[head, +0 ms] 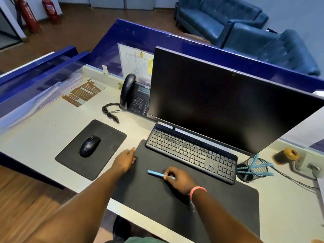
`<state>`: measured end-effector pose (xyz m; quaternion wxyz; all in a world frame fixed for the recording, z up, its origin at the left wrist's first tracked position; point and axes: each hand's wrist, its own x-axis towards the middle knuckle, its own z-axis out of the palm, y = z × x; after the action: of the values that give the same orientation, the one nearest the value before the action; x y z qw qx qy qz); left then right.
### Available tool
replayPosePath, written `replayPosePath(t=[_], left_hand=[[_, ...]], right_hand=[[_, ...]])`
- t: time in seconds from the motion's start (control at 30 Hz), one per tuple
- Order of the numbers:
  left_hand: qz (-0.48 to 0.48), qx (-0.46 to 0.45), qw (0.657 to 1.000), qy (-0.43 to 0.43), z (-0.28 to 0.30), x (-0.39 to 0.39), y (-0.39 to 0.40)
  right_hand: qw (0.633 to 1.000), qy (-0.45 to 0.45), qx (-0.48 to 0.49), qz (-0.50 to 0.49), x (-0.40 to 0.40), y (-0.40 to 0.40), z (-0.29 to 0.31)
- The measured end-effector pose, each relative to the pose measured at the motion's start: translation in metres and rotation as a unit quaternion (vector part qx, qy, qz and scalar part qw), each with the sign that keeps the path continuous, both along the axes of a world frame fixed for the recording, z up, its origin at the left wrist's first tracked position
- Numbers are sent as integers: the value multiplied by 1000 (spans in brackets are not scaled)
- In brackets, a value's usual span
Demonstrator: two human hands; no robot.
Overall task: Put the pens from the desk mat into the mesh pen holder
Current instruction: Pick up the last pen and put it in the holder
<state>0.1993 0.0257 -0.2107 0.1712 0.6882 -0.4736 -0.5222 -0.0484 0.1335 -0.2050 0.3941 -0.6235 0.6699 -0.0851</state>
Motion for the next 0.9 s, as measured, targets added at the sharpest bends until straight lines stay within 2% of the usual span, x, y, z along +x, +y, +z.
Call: replayPosePath(t=[0.07, 0.13, 0.3, 0.4, 0.47, 0.53, 0.6, 0.73, 0.8, 0.9], left_hand=[[-94, -67, 986, -119, 2, -5, 3], [-164, -112, 963, -181, 6, -15, 7], [-318, -161, 905, -233, 13, -53, 16], [-345, -165, 892, -241, 14, -61, 15], [-364, -156, 886, -243, 15, -69, 14], [-386, -139, 880, -240, 15, -78, 11], [-406, -121, 871, -247, 15, -84, 9], [-414, -111, 864, -263, 13, -91, 1], [-411, -110, 864, -269, 13, -94, -2], [-419, -104, 856, -286, 16, -99, -3]], right_hand=[[980, -145, 42, -133, -23, 13, -2], [954, -205, 94, -199, -50, 27, 3], [896, -228, 275, -264, -125, 75, 15], [882, -166, 376, -232, -166, 88, 29], [880, -121, 398, -227, -200, 98, 47], [879, -131, 362, -281, -235, 108, 69], [868, -201, 244, -384, -267, 115, 93], [765, -340, -40, -546, -311, 118, 128], [727, -334, -138, -584, -317, 113, 132], [727, -288, -152, -605, -304, 104, 119]])
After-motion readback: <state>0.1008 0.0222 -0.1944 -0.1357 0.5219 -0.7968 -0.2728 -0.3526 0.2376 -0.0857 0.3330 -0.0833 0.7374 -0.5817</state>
